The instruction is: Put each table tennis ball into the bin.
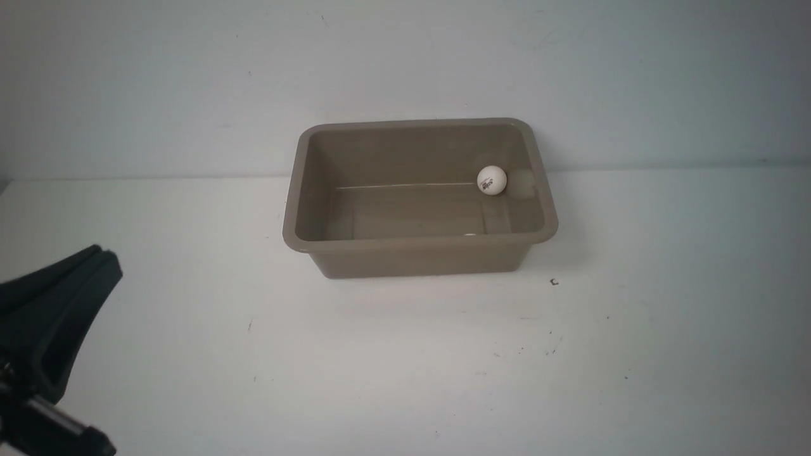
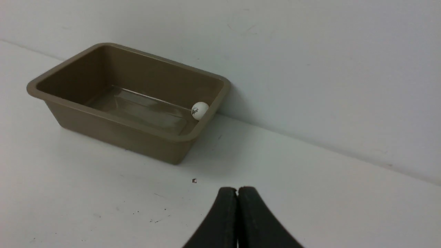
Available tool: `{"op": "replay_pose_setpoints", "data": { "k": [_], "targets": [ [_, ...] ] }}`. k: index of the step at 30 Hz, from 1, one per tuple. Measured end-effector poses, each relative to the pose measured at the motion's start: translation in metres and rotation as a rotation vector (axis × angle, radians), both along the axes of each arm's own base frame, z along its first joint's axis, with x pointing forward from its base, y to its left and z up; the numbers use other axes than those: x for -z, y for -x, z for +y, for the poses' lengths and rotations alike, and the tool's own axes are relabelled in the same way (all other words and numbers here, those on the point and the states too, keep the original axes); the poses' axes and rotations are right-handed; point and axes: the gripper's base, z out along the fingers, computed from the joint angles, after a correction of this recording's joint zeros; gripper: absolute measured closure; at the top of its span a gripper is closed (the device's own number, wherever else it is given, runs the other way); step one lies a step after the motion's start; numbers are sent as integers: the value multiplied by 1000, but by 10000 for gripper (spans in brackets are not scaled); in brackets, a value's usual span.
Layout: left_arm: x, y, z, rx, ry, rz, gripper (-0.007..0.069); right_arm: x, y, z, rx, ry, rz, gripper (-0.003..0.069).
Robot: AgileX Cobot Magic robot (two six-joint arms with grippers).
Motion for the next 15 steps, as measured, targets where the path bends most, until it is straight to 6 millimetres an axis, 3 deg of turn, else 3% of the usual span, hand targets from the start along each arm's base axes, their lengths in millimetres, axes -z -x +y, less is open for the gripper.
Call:
{"op": "replay_pose_setpoints", "data": {
  "k": [15],
  "targets": [
    [-1,7,0,14,41,-21,629,14,5,0,27,-58,157,676]
  ]
}}
